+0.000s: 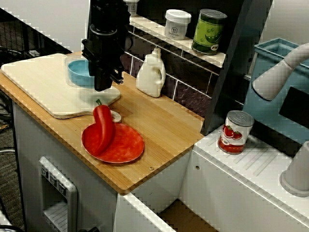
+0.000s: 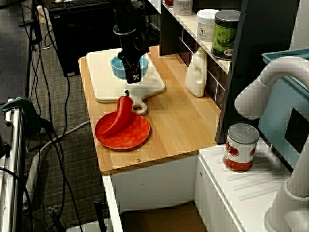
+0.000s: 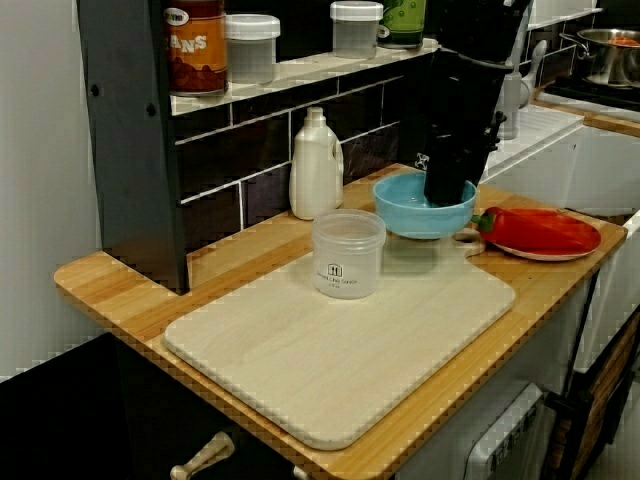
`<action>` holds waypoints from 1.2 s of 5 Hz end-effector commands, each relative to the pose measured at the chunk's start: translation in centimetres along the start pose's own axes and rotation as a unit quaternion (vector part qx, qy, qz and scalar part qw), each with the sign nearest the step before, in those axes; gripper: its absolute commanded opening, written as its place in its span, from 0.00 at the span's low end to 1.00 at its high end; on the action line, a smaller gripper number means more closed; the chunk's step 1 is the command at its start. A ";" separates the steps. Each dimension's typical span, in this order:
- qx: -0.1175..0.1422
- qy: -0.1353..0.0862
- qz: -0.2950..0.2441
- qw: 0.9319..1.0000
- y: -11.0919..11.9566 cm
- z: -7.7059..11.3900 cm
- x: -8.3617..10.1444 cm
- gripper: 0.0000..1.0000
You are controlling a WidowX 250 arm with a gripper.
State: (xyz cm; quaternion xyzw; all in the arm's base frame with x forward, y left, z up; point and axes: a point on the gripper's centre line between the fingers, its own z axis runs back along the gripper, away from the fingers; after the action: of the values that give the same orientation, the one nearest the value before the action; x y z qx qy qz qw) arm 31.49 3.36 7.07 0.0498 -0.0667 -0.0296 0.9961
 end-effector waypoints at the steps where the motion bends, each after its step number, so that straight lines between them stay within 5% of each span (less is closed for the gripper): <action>1: 0.003 -0.017 0.004 1.000 0.3 1.0 0.9 0.49; 2: 0.003 -0.015 0.005 1.000 0.3 1.0 0.9 0.87; 3: 0.005 -0.014 0.005 1.000 0.3 1.0 0.8 1.00; 6: 0.005 -0.014 0.005 1.000 0.3 1.0 0.8 1.00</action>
State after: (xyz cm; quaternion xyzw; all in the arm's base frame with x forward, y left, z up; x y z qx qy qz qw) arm 31.45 3.42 6.86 0.0508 -0.0593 -0.0231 0.9967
